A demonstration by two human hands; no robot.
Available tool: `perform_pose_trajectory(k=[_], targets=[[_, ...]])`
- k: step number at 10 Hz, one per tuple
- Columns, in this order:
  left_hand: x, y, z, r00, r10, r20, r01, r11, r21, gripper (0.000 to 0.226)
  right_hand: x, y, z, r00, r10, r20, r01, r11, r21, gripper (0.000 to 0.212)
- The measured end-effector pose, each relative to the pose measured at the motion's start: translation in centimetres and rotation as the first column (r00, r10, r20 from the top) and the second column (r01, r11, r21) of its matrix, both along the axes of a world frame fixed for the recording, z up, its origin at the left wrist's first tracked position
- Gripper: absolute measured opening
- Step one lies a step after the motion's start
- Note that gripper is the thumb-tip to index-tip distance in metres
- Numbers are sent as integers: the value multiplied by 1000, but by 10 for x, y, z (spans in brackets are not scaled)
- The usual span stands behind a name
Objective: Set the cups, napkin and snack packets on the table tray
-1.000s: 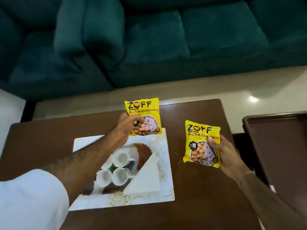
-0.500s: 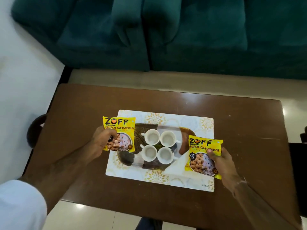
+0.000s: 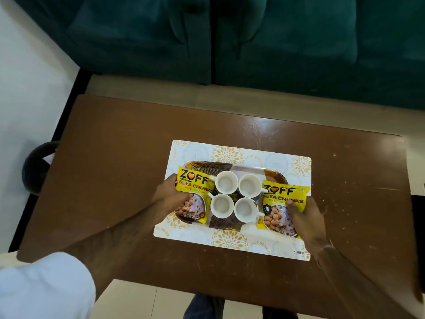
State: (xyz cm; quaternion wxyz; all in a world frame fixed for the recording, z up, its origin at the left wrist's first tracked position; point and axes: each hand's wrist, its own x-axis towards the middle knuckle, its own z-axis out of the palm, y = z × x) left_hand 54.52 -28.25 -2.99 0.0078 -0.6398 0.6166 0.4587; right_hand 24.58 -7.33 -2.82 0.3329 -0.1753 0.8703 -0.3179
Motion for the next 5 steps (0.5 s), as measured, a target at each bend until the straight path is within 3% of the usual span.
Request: perform_pose_trajectory(k=[1,2,3,4,5], targets=[[2,2,-3,989,-132,59,138,984,-111,32,3,-7,0,1000,5,-28,-4,1000,31,15],[2,7,-5,972,-209,109,228,950,-213,46,2,-13,5,994,39,-98,-31,996,84,38],[3,13,1,963,-173,208,220,947,-233,77,3,-15,16,961,159,-224,-119,976,181,62],[1,15,6,936,-154,316,221,957,-188,93,5,-21,24,909,289,-299,-187,927,326,80],[-11,11,26,919,-159,361,229,960,-163,94,11,-38,46,870,391,-300,-248,874,418,83]])
